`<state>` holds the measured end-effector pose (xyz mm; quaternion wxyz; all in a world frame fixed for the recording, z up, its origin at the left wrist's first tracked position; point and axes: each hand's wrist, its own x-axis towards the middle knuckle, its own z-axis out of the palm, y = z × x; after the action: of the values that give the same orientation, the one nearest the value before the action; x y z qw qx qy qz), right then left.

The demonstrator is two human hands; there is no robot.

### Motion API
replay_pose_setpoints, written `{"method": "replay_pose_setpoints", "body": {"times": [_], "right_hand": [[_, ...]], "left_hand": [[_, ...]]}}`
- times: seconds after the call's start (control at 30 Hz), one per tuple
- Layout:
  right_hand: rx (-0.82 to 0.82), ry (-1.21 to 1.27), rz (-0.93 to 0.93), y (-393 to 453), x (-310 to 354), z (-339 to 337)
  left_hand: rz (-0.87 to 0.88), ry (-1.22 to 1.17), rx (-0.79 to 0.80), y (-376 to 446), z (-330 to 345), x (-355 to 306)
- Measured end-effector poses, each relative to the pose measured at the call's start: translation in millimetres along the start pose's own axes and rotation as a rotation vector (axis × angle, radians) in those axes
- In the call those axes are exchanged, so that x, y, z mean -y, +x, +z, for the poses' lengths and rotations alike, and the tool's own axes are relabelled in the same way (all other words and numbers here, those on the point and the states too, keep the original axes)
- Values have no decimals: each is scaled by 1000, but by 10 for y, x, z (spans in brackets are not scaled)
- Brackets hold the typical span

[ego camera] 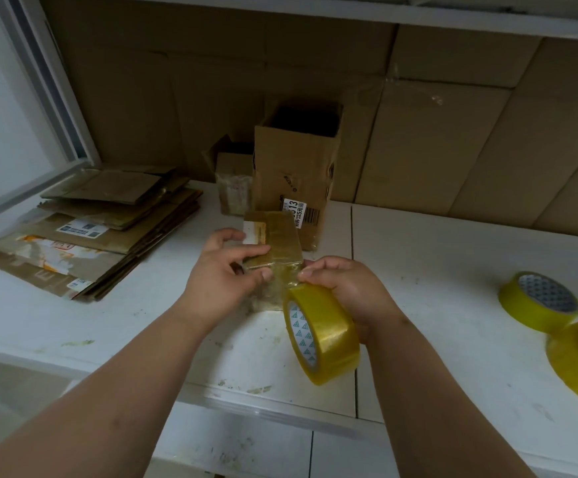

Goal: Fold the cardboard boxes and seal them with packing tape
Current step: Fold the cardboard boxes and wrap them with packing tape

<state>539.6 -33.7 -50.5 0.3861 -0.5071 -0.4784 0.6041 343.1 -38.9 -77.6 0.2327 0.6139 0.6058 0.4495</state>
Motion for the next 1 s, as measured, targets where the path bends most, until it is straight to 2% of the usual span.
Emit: {"method": "replay_pose_setpoints", "body": {"times": [0.1,0.17,0.27,0.47,0.6,0.8,1.0], "right_hand": [[0,40,1,-10,-3,-14],[0,39,2,-10,-1,-11],[-4,42,7,-6,0,-10],[-20,34,-1,-11,-32,-9],[-32,1,-24,-23,-65,-30],[-78,-12,-27,-39,-61,-88],[-51,-21,-24,-57,-62,-63]], "left_hand": [[-146,-287,15,-109,-62,77],[-208,-348,-5,-157,-82,106],[-241,-339,-27,-159,-84,95],[-271,-198,-254,-200,103,42],[-208,-81,-366,-286,269,-36],[-199,-308,-286,-325,321,-87],[-263,-379,-262,-298,256,-34]]}}
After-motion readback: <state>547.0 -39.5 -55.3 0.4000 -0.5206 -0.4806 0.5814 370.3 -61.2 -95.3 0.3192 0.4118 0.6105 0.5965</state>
